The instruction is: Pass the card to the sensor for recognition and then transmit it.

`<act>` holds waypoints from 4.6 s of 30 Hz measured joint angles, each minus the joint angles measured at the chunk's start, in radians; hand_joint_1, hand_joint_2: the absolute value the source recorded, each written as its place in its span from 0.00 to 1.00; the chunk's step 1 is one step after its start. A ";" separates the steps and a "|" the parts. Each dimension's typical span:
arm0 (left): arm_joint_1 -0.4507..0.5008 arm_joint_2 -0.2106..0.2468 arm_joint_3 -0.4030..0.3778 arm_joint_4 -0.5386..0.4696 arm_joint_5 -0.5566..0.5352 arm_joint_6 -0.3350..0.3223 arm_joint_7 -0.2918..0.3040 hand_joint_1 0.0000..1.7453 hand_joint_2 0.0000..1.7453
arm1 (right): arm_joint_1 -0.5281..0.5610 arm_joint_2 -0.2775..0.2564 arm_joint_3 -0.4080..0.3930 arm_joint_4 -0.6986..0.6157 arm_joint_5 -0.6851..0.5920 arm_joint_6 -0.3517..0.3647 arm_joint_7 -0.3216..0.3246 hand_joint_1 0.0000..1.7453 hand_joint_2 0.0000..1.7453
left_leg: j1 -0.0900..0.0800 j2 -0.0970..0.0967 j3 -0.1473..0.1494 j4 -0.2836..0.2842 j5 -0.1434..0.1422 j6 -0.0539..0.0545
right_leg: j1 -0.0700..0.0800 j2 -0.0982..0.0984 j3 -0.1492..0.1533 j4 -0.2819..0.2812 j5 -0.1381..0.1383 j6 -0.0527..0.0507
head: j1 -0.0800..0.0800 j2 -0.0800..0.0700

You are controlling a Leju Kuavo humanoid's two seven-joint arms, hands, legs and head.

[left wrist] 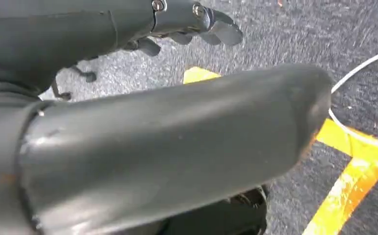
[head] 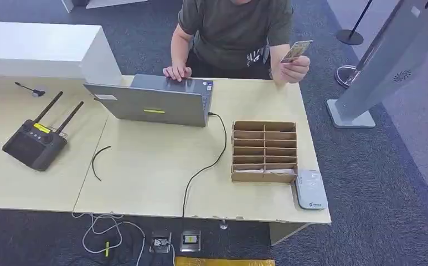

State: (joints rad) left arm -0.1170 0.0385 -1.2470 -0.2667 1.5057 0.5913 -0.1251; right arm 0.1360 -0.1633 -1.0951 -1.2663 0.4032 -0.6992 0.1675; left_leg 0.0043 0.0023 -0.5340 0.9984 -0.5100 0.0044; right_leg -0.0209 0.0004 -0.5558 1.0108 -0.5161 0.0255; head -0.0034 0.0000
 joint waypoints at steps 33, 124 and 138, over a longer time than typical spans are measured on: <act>-0.005 0.015 0.000 0.001 -0.018 -0.047 -0.048 0.00 0.00 | -0.046 -0.619 0.893 -0.774 0.254 0.317 0.522 0.00 1.00 | 0.001 -0.016 -0.003 0.000 0.005 0.000 | 0.002 -0.016 0.001 0.001 -0.001 -0.001 | -0.001 0.000; -0.006 0.032 -0.034 0.001 -0.133 -0.120 -0.064 0.00 0.00 | -0.448 -0.589 1.765 -0.521 0.279 0.560 0.454 1.00 1.00 | 0.003 -0.013 -0.004 0.000 0.005 0.000 | 0.003 -0.012 -0.002 0.001 -0.001 -0.001 | -0.001 0.000; -0.006 0.037 -0.034 0.001 -0.144 -0.120 -0.064 0.00 0.00 | -0.439 -0.528 1.830 -0.395 0.230 0.528 0.425 1.00 1.00 | 0.003 -0.013 -0.004 0.000 0.005 0.000 | 0.003 -0.012 -0.002 0.001 -0.001 -0.001 | -0.001 0.000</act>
State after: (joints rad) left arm -0.1228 0.0752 -1.2806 -0.2659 1.3619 0.4715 -0.1888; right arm -0.3027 -0.6916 0.7351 -1.6610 0.6336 -0.1713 0.5928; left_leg 0.0072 -0.0107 -0.5379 0.9987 -0.5053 0.0040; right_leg -0.0178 -0.0119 -0.5575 1.0119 -0.5173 0.0242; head -0.0042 0.0000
